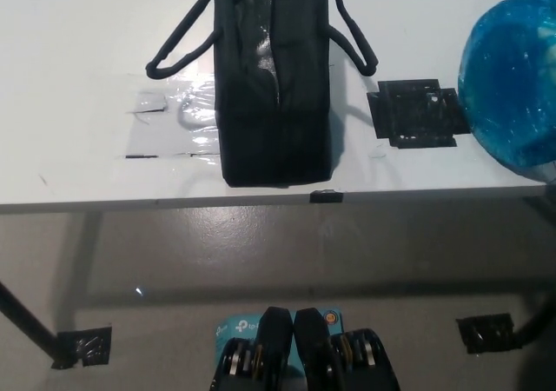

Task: The robot uses its right hand to pick up a stack of plates kept in the middle of the desk and put it inside a bag kept next to it

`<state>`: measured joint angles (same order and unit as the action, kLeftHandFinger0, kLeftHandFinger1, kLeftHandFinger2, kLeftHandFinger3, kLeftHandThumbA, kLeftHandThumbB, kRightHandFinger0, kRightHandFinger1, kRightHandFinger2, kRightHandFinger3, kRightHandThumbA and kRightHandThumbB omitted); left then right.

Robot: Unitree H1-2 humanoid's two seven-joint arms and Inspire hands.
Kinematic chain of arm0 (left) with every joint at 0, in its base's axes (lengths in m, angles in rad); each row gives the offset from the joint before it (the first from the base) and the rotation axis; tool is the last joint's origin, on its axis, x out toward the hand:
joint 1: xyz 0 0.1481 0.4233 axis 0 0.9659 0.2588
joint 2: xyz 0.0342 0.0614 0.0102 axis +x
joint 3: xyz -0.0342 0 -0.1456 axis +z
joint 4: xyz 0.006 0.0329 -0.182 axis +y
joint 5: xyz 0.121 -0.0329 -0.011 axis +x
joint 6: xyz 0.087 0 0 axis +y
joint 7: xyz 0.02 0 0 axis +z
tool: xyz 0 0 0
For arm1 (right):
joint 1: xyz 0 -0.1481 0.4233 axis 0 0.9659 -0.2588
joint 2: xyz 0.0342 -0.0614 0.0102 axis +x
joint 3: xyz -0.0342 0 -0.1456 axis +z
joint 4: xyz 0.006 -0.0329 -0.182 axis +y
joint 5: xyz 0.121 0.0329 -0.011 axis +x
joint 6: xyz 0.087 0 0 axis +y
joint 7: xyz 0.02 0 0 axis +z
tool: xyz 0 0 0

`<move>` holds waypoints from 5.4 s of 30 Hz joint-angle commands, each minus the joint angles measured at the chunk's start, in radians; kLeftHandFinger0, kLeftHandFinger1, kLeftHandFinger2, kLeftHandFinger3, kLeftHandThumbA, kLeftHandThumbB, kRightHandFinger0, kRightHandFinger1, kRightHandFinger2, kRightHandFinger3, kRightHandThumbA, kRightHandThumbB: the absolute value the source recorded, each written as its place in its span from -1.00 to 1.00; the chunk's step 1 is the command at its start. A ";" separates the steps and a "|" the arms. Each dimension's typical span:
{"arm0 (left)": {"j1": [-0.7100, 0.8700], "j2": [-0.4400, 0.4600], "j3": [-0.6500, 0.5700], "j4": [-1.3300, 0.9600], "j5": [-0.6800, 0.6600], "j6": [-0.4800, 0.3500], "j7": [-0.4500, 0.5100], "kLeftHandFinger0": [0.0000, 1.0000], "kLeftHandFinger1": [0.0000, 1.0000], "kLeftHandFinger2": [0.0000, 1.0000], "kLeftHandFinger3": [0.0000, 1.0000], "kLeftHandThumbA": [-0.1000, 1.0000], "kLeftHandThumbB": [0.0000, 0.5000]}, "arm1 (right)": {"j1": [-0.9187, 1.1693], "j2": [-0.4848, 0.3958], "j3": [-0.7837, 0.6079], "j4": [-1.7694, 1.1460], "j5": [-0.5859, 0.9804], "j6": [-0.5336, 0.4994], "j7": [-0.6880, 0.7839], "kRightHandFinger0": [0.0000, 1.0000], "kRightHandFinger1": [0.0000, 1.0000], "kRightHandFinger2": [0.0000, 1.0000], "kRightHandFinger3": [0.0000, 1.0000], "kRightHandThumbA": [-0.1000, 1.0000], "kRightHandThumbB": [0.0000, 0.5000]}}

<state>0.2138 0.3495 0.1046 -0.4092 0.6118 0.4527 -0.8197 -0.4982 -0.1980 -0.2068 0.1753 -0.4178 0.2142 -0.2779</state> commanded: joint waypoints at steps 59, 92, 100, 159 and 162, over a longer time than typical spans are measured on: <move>0.038 0.018 0.024 -0.059 0.022 0.017 0.017 0.51 0.55 0.62 0.76 -1.00 -1.00 | -1.246 -0.207 0.944 0.358 0.124 0.256 0.510 -1.00 -1.00 -0.98 -1.00 -1.00 0.47; 0.066 -0.001 -0.026 -0.094 0.050 0.017 0.027 0.58 0.61 0.64 0.78 -1.00 -0.98 | -1.429 0.199 1.278 1.107 -0.207 0.256 0.763 -1.00 -0.98 -0.85 0.77 0.00 -0.88; 0.068 0.009 -0.044 -0.083 0.037 0.017 0.036 0.60 0.62 0.63 0.75 -1.00 -0.94 | -1.305 0.254 1.192 1.269 -0.158 0.256 0.620 -1.00 -0.99 -0.72 1.00 -0.42 -0.66; 0.072 -0.025 -0.065 -0.104 0.096 0.017 -0.061 0.60 0.65 0.71 0.84 -1.00 -1.00 | -0.981 0.246 0.556 1.069 -0.027 0.250 0.093 -0.88 -0.65 -0.20 0.14 -1.00 -0.83; 0.068 -0.009 -0.087 -0.105 0.100 0.017 -0.061 0.63 0.69 0.75 0.88 -1.00 -1.00 | -0.942 0.260 0.518 1.066 -0.016 0.249 0.051 -1.00 -0.84 -0.35 -0.15 -1.00 -0.90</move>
<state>0.2838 0.3177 0.0303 -0.4869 0.7056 0.4554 -0.8656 -1.4583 0.0340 0.3486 1.2572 -0.4752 0.4683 -0.1571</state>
